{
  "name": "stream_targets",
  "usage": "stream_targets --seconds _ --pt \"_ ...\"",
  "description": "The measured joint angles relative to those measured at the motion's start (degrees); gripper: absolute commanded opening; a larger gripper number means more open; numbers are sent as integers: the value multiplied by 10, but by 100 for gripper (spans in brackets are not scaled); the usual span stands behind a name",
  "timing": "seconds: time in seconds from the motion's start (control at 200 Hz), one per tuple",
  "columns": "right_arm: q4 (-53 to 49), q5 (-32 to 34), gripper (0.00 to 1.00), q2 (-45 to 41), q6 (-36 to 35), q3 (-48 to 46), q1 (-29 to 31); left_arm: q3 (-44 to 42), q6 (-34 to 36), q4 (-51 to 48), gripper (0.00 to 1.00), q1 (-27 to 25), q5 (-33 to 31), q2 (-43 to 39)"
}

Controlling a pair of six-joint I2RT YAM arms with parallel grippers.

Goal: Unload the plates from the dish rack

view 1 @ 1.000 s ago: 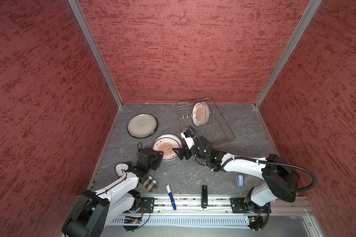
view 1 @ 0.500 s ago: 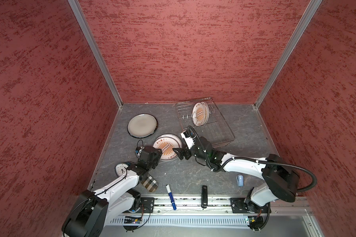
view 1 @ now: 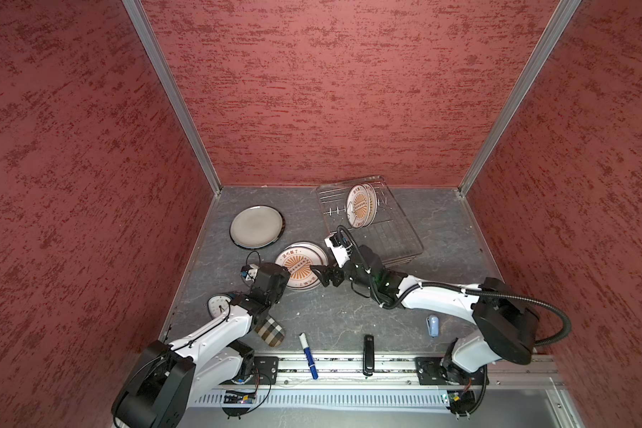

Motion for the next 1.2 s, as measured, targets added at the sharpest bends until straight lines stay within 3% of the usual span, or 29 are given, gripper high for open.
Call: stream_targets --seconds 0.286,0.536,1.202 --pt "-7 7 93 3 -2 1 0 17 0 -7 53 -4 -5 24" --pt "-9 11 93 4 -3 1 0 28 0 -19 59 -8 -16 31" --pt "-8 22 93 4 -4 1 0 40 -2 -72 58 -34 -69 16"
